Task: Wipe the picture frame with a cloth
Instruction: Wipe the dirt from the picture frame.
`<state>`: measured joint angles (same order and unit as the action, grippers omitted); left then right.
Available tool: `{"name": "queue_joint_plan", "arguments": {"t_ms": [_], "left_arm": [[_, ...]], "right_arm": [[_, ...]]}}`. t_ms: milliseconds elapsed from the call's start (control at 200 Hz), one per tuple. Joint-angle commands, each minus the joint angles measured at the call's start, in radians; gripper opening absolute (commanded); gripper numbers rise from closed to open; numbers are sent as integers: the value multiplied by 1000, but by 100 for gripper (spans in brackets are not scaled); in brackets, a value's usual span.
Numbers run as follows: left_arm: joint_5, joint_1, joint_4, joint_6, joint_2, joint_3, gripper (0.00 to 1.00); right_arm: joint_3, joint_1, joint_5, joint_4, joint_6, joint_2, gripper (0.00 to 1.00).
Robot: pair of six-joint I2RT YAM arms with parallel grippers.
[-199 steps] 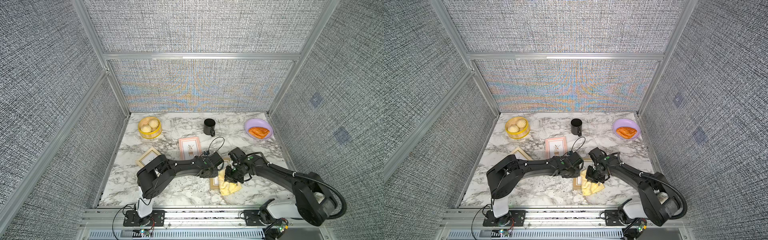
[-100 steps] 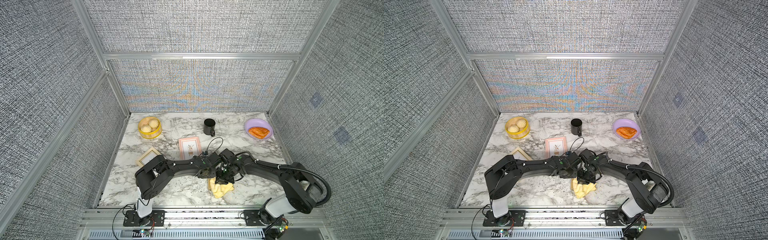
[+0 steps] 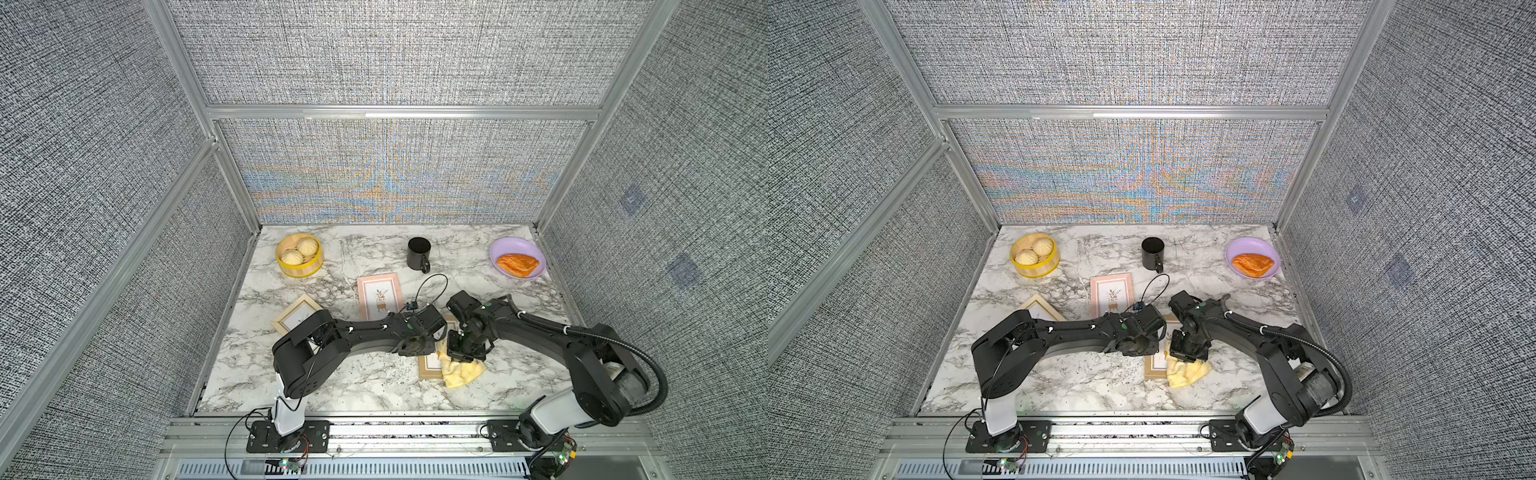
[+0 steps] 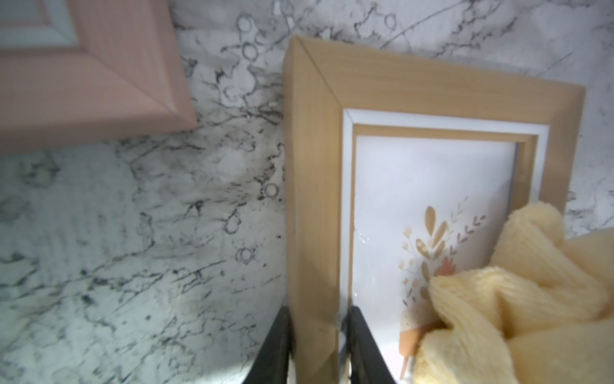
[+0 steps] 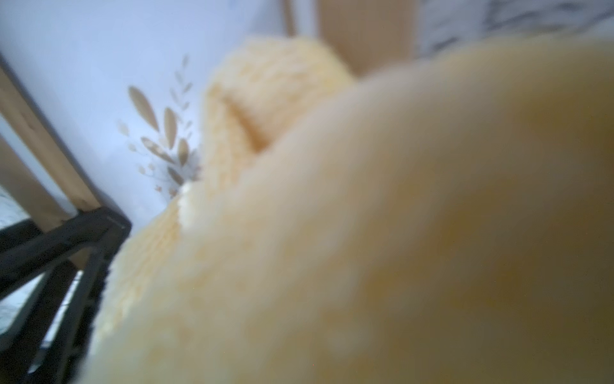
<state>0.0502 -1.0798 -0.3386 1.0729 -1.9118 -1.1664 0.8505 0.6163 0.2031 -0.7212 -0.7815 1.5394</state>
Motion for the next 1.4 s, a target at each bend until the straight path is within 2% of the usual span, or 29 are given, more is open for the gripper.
{"name": "queue_joint_plan", "arguments": {"t_ms": [0, 105, 255, 380, 540, 661, 781, 1046, 1111, 1396], "left_arm": [[-45, -1, -33, 7, -16, 11, 0], [-47, -2, -27, 7, -16, 14, 0], [-49, 0, -19, 8, -16, 20, 0], [-48, 0, -17, 9, -12, 28, 0], [-47, 2, -9, 13, -3, 46, 0], [-46, 1, -3, 19, 1, 53, 0], [-49, 2, 2, 19, -1, 54, 0], [-51, 1, 10, 22, -9, 53, 0], [-50, 1, 9, 21, -10, 53, 0], [-26, 1, -55, -1, -13, 34, 0]], "right_arm": [[8, 74, 113, 109, -33, 45, 0], [28, 135, 152, 167, -78, 99, 0], [-11, 128, 189, 259, -156, 131, 0], [3, 98, 61, 122, -143, 118, 0], [-97, 7, -36, 115, -226, -6, 0], [-66, -3, -82, 65, -222, -34, 0], [-40, 13, -57, 75, -216, -11, 0], [-2, 114, 164, 198, -199, 88, 0], [6, 118, 178, 207, -193, 103, 0], [112, -24, -60, -70, -53, 29, 0]]}}
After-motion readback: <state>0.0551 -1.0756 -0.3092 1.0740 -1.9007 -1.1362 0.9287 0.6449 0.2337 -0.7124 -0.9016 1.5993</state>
